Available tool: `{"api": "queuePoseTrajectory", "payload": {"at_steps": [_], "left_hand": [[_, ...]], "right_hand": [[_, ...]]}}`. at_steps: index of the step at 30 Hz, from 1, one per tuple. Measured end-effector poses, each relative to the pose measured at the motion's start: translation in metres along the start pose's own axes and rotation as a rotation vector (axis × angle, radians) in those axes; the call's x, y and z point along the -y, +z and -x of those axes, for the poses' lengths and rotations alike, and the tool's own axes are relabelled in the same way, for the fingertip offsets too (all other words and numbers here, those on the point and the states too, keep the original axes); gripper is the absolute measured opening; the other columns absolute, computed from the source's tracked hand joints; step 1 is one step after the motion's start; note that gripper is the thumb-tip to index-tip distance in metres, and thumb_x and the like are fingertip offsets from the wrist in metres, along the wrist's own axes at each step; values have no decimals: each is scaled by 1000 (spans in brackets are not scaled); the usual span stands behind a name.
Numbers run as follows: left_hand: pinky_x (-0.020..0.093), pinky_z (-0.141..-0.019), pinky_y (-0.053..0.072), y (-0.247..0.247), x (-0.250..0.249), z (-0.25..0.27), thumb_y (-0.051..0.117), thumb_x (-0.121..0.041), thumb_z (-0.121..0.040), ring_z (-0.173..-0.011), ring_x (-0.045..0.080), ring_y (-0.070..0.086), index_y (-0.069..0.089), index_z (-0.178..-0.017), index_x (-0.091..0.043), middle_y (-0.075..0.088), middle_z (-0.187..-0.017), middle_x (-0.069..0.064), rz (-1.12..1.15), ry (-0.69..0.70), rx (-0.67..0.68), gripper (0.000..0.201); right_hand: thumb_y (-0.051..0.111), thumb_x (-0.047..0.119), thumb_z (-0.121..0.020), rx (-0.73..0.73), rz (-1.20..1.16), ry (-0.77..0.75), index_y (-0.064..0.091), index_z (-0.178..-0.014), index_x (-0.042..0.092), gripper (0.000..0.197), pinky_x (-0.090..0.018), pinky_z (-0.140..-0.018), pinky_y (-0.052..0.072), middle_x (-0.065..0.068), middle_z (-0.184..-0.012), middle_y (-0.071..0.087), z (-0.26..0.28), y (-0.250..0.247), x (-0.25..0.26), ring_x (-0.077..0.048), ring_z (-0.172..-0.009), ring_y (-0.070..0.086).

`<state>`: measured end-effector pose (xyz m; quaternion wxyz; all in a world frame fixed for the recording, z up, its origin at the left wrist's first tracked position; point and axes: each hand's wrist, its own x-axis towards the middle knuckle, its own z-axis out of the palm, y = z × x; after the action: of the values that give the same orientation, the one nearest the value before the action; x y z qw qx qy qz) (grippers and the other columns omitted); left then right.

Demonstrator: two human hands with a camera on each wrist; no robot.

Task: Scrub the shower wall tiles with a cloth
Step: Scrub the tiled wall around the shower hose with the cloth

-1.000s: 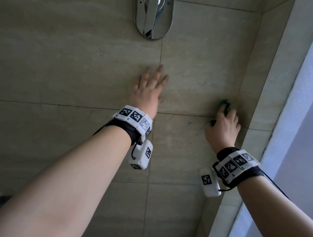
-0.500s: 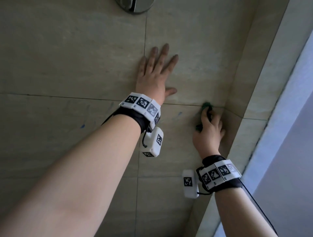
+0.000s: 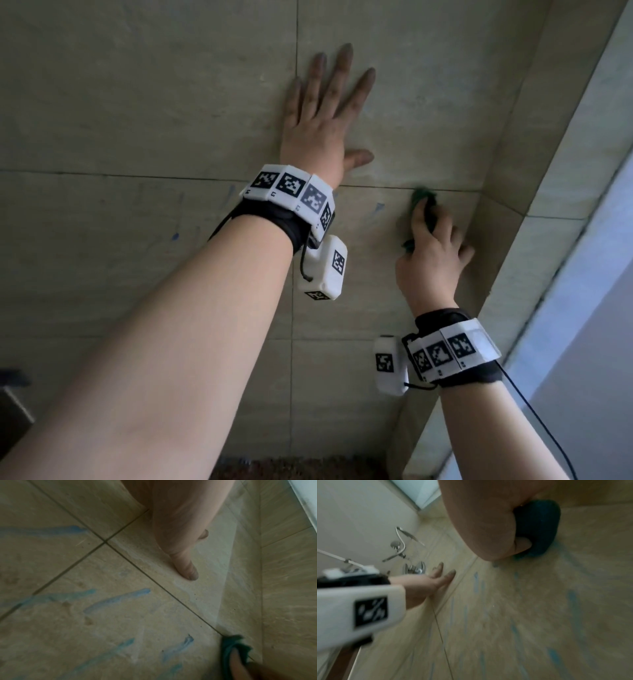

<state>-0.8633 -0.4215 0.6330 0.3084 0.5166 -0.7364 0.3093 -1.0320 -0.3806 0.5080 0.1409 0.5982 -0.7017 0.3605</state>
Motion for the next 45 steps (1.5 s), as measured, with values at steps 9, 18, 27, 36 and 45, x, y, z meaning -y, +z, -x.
{"api": "queuePoseTrajectory", "payload": {"at_steps": [9,18,27,36,45], "left_hand": [[39,-114,-13,2,-1,-1,58,-58,-83,-148,30,-9,0,-153,-32,-7,-162,4,-41,-7,-7,94],[39,-114,-14,1,-1,0,58,-56,-84,-147,29,-11,0,-153,-32,-8,-162,3,-28,-12,-3,93],[41,-115,-11,-2,-3,1,57,-55,-85,-147,29,-12,-1,-153,-32,-10,-161,3,-15,-18,21,92],[38,-112,-15,0,-3,0,57,-55,-86,-147,29,-13,-3,-153,-33,-12,-161,3,-10,-20,26,92],[41,-115,-12,-1,-3,0,57,-54,-86,-147,30,-13,-2,-153,-32,-11,-161,3,-5,-15,32,92]], "right_hand": [[62,-4,-63,9,-72,-94,41,-144,14,85,-48,-83,33,-15,-133,47,29,32,15,-38,-105,46],[48,5,-84,-27,-27,82,8,-153,16,80,-49,-99,24,-12,-150,20,-17,-1,9,-34,-126,29],[57,6,-77,70,49,-90,23,-151,11,82,-46,-87,32,-13,-145,33,22,25,10,-35,-113,42],[44,10,-91,145,30,219,-4,-149,-2,77,-43,-103,26,-21,-152,10,13,23,8,-38,-133,25],[54,17,-87,74,-140,187,-2,-149,-3,86,-43,-109,20,-23,-152,5,-15,0,0,-40,-136,21]]}}
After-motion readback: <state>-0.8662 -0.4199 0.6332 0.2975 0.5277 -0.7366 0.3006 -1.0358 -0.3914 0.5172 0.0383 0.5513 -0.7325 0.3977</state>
